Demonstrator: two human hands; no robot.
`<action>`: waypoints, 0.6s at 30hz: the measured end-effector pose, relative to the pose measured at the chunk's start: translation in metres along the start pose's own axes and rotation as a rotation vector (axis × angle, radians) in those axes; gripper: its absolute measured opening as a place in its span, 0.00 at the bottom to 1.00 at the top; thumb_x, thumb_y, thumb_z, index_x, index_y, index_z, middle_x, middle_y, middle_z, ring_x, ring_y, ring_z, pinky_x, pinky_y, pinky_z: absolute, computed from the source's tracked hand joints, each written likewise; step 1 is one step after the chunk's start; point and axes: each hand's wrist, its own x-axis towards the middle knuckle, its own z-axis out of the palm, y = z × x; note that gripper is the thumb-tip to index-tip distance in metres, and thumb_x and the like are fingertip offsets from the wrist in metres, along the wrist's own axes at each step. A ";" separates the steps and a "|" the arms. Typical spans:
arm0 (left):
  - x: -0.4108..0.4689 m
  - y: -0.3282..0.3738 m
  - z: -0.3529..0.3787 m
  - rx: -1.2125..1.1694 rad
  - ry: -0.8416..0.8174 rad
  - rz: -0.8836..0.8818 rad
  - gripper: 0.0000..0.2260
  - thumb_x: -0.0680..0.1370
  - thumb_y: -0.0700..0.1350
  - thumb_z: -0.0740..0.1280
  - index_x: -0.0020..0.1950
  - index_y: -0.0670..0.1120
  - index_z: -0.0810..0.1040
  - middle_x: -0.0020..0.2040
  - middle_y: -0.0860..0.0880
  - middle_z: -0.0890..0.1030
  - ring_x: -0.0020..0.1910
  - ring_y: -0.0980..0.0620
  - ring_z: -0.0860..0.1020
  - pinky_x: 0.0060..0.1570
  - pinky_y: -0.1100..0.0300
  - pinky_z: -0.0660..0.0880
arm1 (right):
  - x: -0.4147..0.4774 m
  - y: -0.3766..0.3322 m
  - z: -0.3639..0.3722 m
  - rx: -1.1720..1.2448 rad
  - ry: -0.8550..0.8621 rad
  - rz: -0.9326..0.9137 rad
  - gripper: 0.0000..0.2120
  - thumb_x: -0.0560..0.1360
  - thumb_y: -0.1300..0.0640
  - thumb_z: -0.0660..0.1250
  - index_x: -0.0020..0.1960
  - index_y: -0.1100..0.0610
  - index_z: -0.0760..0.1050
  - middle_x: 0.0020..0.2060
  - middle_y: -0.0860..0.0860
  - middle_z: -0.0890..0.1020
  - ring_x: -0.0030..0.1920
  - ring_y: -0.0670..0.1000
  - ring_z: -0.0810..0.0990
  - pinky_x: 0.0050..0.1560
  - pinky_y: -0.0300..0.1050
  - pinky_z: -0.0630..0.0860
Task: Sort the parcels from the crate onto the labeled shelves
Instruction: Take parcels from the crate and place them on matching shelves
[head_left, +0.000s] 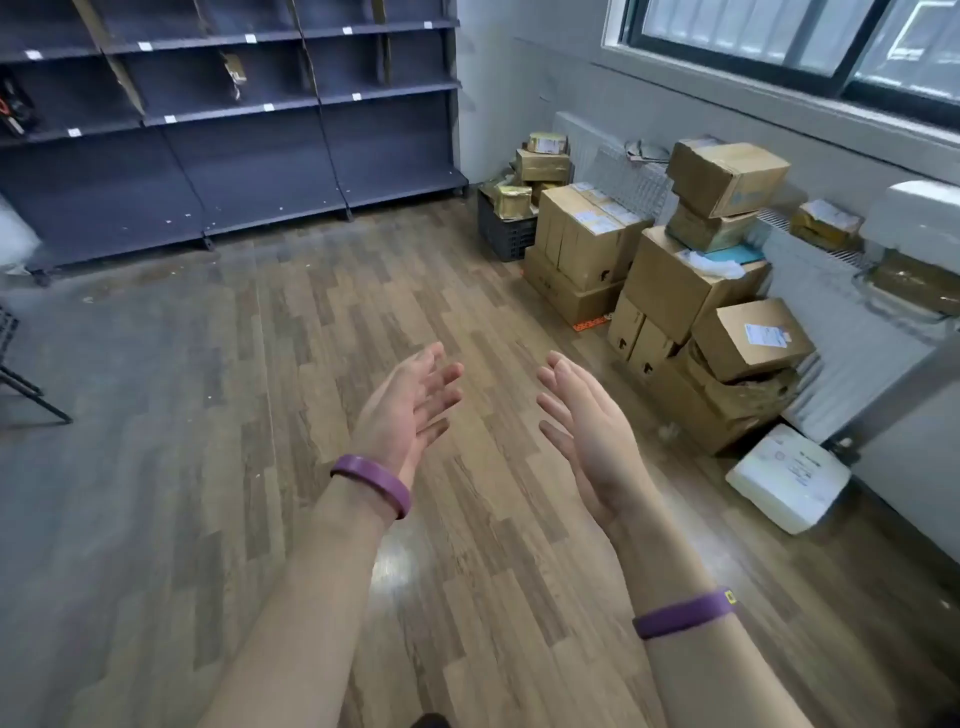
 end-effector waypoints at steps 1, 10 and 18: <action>0.003 0.004 0.002 -0.008 -0.002 0.016 0.16 0.80 0.54 0.59 0.65 0.53 0.75 0.57 0.51 0.83 0.57 0.50 0.80 0.63 0.50 0.71 | 0.005 -0.003 -0.003 0.013 -0.011 -0.012 0.22 0.80 0.42 0.57 0.72 0.45 0.66 0.69 0.45 0.72 0.67 0.48 0.72 0.68 0.49 0.70; 0.061 0.024 0.017 0.291 -0.064 0.151 0.30 0.71 0.66 0.59 0.72 0.59 0.65 0.70 0.54 0.72 0.68 0.55 0.70 0.71 0.49 0.64 | 0.077 -0.021 -0.014 -0.114 -0.063 -0.066 0.24 0.78 0.36 0.57 0.72 0.40 0.65 0.71 0.41 0.69 0.72 0.45 0.66 0.74 0.54 0.63; 0.188 0.044 0.002 0.217 -0.056 0.107 0.28 0.72 0.63 0.59 0.72 0.58 0.66 0.68 0.53 0.73 0.65 0.54 0.72 0.69 0.51 0.65 | 0.198 -0.037 0.025 -0.181 -0.066 -0.057 0.24 0.79 0.39 0.57 0.73 0.43 0.64 0.72 0.42 0.68 0.72 0.46 0.66 0.75 0.54 0.61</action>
